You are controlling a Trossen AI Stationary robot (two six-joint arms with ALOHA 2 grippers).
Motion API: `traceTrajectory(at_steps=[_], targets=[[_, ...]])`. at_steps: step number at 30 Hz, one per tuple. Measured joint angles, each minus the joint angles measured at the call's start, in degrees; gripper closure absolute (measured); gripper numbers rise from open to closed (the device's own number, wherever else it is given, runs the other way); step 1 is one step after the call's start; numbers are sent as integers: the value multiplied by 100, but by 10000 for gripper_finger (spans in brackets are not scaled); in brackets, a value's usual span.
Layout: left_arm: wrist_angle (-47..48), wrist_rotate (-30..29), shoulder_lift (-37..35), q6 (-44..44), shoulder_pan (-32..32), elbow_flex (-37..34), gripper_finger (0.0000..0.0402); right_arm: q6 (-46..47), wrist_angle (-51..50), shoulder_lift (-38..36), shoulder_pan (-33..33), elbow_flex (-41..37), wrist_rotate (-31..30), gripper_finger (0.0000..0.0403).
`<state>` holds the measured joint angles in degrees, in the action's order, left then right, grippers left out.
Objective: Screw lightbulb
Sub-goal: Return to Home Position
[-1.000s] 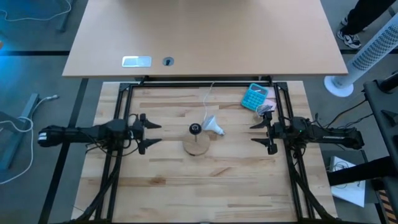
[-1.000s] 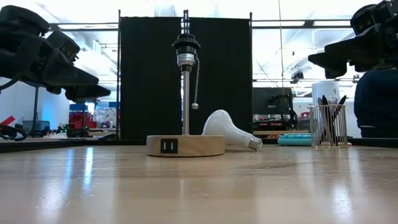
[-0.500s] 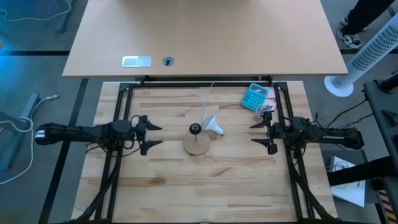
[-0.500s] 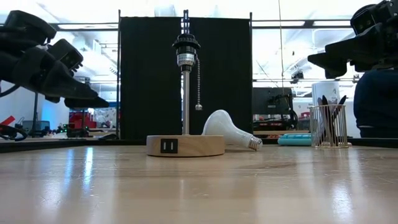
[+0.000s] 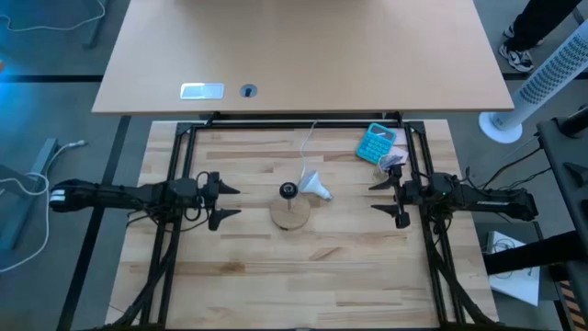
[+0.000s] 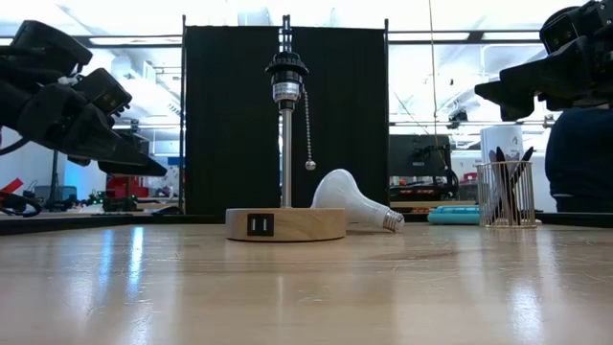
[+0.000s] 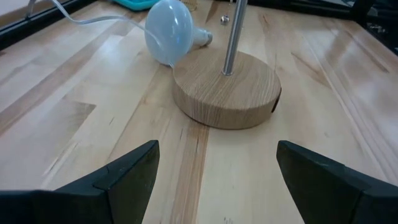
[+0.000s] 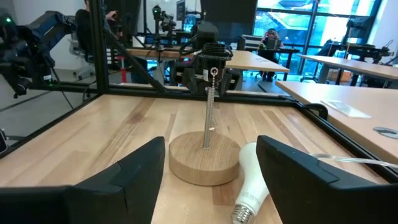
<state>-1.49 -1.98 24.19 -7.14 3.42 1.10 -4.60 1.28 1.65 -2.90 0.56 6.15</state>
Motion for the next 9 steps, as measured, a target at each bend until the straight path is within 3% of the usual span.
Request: traceTrajectory(at_steps=[9], targets=[[-1, 0, 119, -2, 0, 0, 86, -2, 0, 0, -2, 0, 0, 163]])
